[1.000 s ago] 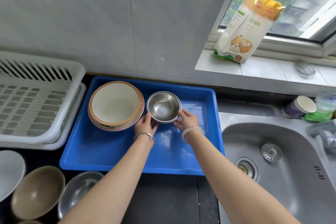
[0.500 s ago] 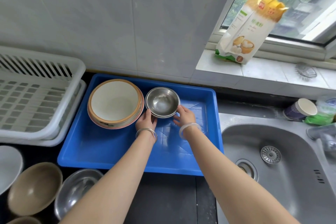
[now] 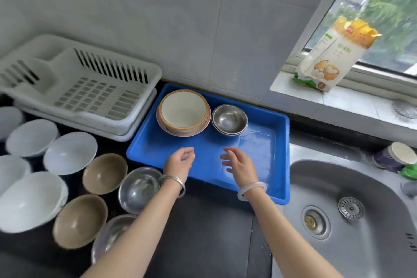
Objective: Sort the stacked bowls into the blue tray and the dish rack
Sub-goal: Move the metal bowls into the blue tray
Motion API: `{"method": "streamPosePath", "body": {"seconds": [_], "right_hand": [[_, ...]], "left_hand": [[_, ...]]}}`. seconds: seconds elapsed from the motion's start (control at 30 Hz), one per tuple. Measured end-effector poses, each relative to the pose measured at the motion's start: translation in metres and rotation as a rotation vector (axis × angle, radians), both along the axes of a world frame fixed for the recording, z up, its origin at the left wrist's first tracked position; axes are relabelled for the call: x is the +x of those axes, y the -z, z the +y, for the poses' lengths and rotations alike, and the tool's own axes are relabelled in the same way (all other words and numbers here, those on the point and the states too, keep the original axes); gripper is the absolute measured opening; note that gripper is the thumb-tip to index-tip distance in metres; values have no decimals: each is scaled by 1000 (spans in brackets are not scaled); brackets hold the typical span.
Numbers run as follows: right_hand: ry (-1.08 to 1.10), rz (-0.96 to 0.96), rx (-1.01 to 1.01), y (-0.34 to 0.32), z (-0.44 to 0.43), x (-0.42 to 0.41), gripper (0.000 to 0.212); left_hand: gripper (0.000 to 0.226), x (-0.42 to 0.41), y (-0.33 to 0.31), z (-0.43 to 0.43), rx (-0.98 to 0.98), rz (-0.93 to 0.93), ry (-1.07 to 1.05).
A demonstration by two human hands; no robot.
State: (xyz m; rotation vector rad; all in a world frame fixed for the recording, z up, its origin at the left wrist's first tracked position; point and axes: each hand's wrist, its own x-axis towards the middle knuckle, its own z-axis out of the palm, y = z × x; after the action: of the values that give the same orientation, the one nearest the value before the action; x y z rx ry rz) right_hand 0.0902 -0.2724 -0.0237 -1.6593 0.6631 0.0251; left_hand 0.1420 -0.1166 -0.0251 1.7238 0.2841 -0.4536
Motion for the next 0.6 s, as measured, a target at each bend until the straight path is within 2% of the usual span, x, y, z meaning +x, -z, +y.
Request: {"method": "streamPosePath", "body": {"seconds": [0.13, 0.2, 0.37, 0.5, 0.6], "right_hand": [[-217, 39, -80, 10, 46, -19, 18], [-313, 109, -101, 20, 70, -25, 19], [-528, 279, -251, 40, 118, -18, 42], [-426, 342, -185, 50, 141, -6, 53], [-299, 359, -45, 54, 149, 4, 45]], "left_hand": [[24, -49, -2, 56, 127, -71, -100], [26, -75, 3, 83, 251, -82, -163], [31, -133, 12, 132, 535, -140, -398], [34, -163, 25, 156, 692, -184, -513], [38, -174, 33, 165, 553, -73, -646]]}}
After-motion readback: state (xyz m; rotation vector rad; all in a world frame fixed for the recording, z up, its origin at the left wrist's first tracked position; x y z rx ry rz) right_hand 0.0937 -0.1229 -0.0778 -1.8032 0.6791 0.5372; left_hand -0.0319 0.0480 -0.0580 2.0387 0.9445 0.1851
